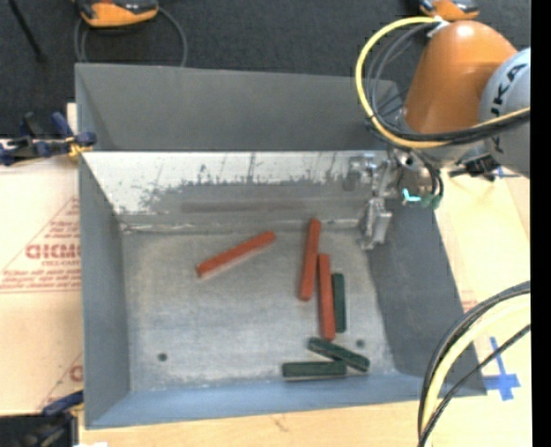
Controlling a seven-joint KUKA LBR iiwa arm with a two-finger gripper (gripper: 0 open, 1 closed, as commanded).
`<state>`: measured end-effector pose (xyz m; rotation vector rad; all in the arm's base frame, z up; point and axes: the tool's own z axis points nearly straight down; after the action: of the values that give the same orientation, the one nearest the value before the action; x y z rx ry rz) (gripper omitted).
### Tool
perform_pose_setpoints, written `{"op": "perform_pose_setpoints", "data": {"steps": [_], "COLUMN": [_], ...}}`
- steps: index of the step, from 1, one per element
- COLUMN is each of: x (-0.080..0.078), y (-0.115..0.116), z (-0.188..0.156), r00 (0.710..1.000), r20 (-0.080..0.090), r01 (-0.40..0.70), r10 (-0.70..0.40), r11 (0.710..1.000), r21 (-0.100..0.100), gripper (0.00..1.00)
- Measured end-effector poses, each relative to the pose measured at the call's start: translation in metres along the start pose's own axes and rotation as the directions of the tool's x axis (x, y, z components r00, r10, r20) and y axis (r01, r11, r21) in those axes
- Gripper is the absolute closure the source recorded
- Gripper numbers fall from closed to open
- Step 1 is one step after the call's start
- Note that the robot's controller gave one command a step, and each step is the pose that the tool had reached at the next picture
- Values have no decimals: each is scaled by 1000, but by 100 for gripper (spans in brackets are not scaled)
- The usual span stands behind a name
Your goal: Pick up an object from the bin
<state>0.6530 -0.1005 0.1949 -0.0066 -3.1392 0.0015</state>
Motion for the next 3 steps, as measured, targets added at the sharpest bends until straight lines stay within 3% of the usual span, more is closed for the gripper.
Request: {"op": "perform_pose_setpoints", "data": {"steps": [1,2,3], "x": [36,25,24], "y": [30,54,54], "z": [107,123,120], "r00": [918,669,672], "r20": [4,4,4], "r01": [396,743,741], "r10": [-396,-743,-741], "r11": [918,669,672], "r21": [1,5,6], "gripper": [0,0,100]}}
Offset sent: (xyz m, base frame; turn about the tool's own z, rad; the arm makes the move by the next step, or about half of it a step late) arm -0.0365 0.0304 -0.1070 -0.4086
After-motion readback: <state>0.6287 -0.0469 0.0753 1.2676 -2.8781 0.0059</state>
